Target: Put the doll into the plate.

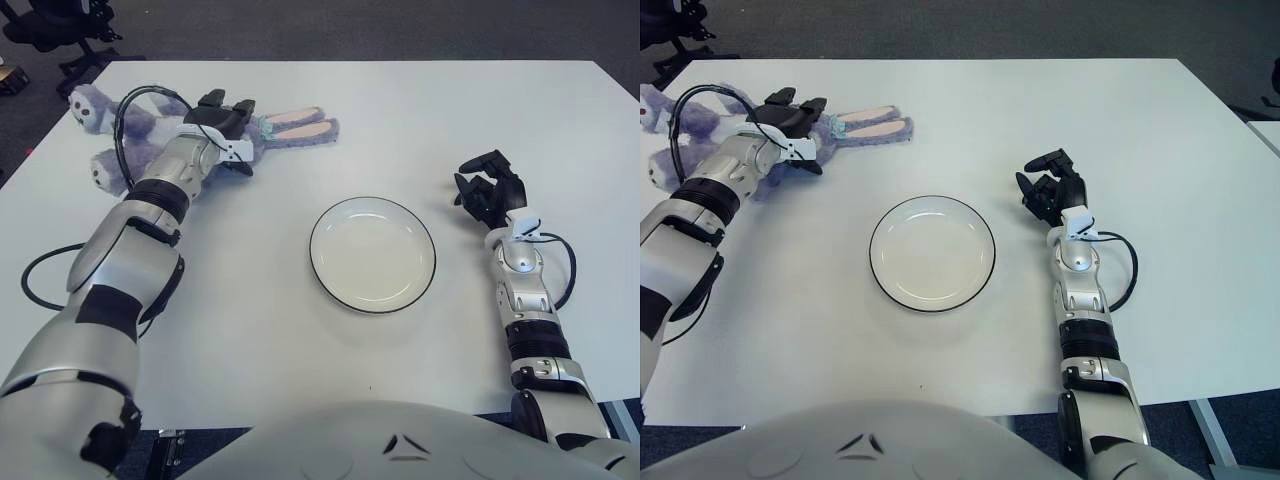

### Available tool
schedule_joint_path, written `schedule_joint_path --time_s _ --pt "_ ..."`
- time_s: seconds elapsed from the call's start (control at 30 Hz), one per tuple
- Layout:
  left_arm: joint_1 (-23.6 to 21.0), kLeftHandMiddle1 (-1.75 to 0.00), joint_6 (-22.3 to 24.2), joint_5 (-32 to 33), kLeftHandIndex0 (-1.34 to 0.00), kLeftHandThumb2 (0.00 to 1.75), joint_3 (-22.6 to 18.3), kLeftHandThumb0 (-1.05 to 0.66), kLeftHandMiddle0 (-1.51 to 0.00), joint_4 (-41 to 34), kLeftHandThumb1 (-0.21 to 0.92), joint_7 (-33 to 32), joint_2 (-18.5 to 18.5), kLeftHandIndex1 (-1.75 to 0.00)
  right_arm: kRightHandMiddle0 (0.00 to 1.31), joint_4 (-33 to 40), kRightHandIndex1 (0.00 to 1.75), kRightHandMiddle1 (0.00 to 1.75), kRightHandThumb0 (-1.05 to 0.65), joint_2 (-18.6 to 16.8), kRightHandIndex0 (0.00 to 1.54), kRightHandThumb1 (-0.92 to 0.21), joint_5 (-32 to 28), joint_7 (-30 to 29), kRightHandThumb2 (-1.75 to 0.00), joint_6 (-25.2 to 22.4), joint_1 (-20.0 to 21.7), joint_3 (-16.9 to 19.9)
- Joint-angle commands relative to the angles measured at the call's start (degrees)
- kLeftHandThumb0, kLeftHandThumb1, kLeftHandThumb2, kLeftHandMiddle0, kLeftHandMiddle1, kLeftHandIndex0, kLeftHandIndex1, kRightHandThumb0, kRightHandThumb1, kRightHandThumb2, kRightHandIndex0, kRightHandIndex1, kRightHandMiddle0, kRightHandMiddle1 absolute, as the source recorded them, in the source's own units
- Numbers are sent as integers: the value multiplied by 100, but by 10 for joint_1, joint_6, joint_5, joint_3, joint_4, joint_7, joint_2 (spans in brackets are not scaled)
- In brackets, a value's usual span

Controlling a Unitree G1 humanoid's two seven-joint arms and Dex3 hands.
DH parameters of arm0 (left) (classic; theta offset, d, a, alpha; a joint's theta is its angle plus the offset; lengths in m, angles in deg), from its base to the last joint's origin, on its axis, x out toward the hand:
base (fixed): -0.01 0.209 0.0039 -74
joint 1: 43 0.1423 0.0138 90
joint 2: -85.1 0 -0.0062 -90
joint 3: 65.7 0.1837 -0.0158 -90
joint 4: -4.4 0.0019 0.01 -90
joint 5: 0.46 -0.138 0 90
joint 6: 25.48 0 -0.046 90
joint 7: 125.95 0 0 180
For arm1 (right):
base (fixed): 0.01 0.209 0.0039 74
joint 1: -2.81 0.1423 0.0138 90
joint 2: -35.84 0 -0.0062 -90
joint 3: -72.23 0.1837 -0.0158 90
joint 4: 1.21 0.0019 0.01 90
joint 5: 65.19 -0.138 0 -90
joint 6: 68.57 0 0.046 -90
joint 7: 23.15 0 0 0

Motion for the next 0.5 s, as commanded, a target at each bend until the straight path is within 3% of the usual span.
schedule_joint_path --time_s 0.0,0.3,0.47 --pt "28 -2 -4 5 -29 0 0 -49 -7 18 70 6 -7 -5 42 -16 155 151 -36 -12 80 -92 3 -1 -31 -21 -24 -3" --pt "27 -1 -7 8 -31 0 0 -47 -10 26 70 16 -9 -5 42 -11 155 151 -36 -12 80 -92 3 -2 -31 -24 -26 -3" --pt "23 -6 -27 4 -42 0 11 -38 -27 44 71 55 -9 -8 43 2 155 151 -36 -13 80 -92 2 -3 -30 -30 -30 -3"
